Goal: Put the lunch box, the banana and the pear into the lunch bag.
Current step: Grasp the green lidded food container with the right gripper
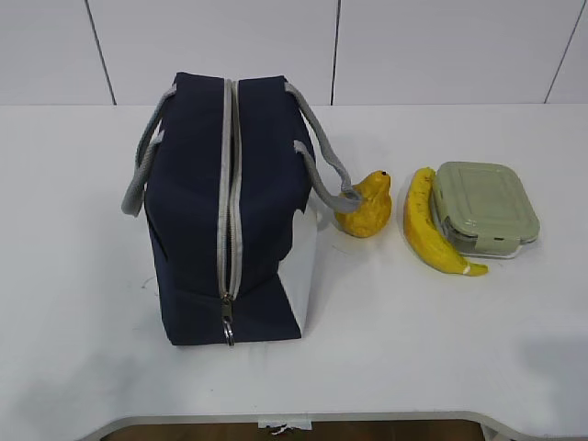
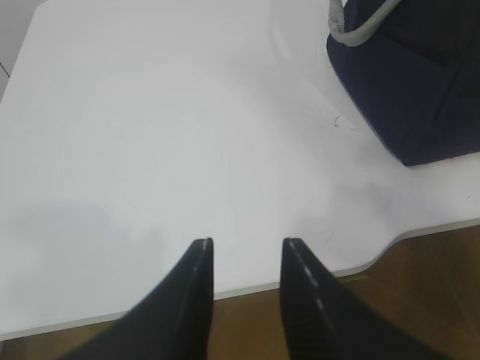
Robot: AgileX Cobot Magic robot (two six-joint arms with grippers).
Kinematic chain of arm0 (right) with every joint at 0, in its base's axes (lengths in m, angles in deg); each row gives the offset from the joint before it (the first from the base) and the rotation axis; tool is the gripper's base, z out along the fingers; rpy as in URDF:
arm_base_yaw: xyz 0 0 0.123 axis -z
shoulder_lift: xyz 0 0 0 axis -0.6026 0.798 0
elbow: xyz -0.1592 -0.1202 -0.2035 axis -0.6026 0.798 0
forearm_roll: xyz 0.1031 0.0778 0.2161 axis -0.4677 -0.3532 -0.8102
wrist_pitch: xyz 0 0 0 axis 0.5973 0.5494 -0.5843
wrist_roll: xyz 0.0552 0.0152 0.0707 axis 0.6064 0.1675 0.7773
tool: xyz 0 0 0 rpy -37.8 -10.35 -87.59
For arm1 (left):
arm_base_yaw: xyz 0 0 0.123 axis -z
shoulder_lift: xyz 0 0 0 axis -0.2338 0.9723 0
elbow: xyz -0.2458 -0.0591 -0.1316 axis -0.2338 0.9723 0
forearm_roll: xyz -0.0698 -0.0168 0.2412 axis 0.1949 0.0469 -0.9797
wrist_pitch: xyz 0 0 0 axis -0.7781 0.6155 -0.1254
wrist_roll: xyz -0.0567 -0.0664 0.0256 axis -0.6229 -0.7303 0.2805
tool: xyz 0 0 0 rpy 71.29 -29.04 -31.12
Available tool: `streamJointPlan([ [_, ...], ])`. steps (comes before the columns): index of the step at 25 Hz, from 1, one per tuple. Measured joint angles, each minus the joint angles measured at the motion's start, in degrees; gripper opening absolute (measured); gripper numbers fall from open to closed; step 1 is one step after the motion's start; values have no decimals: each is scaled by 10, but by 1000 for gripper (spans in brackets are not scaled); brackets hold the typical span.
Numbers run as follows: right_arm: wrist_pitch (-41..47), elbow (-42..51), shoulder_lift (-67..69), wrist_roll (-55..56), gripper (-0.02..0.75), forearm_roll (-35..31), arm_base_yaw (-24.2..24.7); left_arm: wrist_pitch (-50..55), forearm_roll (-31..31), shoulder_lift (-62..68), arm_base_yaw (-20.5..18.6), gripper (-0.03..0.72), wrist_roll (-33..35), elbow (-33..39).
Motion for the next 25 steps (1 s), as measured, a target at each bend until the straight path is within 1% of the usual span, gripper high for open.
streamJointPlan([
  [19, 0, 0, 0, 0, 382, -7, 0, 0, 0, 0, 0, 235, 0, 0],
  [22, 0, -5, 18, 0, 382, 2, 0, 0, 0, 0, 0, 235, 0, 0],
  [25, -16, -13, 73, 0, 382, 21, 0, 0, 0, 0, 0, 236, 0, 0],
])
